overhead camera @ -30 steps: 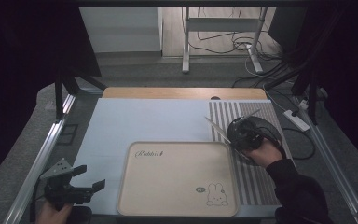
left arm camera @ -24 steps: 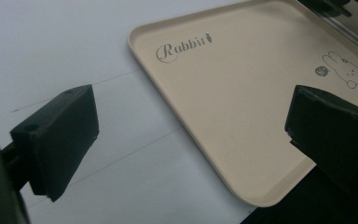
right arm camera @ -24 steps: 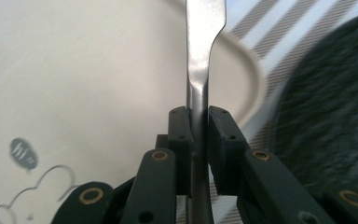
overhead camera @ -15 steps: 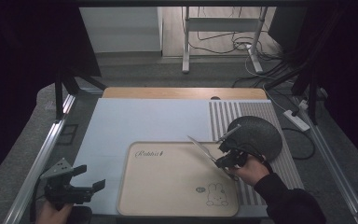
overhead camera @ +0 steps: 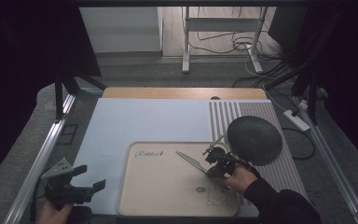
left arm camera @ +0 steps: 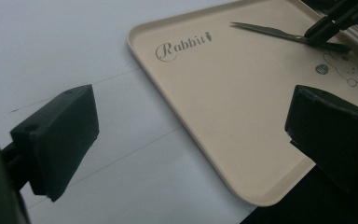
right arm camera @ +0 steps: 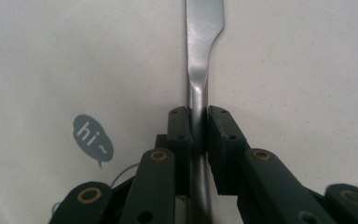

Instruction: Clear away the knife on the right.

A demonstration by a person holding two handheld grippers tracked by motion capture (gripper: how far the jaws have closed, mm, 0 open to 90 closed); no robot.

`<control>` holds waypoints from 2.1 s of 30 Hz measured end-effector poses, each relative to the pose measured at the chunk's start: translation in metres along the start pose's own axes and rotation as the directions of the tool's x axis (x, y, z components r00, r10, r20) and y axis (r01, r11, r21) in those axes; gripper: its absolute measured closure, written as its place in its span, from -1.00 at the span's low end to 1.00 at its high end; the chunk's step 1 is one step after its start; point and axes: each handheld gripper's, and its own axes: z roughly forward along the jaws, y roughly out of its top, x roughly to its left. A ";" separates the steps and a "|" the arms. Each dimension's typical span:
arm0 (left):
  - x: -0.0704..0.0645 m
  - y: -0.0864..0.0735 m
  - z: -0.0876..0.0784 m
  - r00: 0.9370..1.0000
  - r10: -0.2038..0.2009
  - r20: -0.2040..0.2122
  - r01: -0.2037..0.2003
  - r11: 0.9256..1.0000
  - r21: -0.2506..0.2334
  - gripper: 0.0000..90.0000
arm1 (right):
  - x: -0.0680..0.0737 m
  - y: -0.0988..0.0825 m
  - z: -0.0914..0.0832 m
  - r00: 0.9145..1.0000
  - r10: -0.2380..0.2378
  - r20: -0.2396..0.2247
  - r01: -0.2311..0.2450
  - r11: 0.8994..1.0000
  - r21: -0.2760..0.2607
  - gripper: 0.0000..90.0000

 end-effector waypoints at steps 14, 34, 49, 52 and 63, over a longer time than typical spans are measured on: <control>0.001 0.000 0.000 1.000 -0.005 0.000 0.005 1.000 0.005 -0.92 | 0.012 0.053 0.009 0.977 -0.203 -0.064 0.197 0.976 -0.098 0.99; 0.000 0.000 0.000 1.000 0.005 -0.002 -0.005 1.000 0.005 -0.92 | -0.016 0.030 0.011 0.980 -0.199 0.005 0.199 0.980 -0.015 1.00; 0.000 0.000 0.001 1.000 0.004 -0.002 -0.004 1.000 0.007 -0.91 | -0.022 0.014 0.004 0.986 -0.163 -0.032 0.164 0.987 0.004 1.00; 0.000 0.001 0.001 1.000 0.005 -0.002 -0.005 1.000 0.010 -0.91 | -0.024 0.023 0.007 0.985 -0.172 0.005 0.172 0.985 -0.017 1.00; -0.001 -0.001 0.000 1.000 0.005 -0.003 -0.005 1.000 0.006 -0.91 | -0.037 0.037 0.009 0.988 -0.144 0.062 0.145 0.989 -0.007 1.00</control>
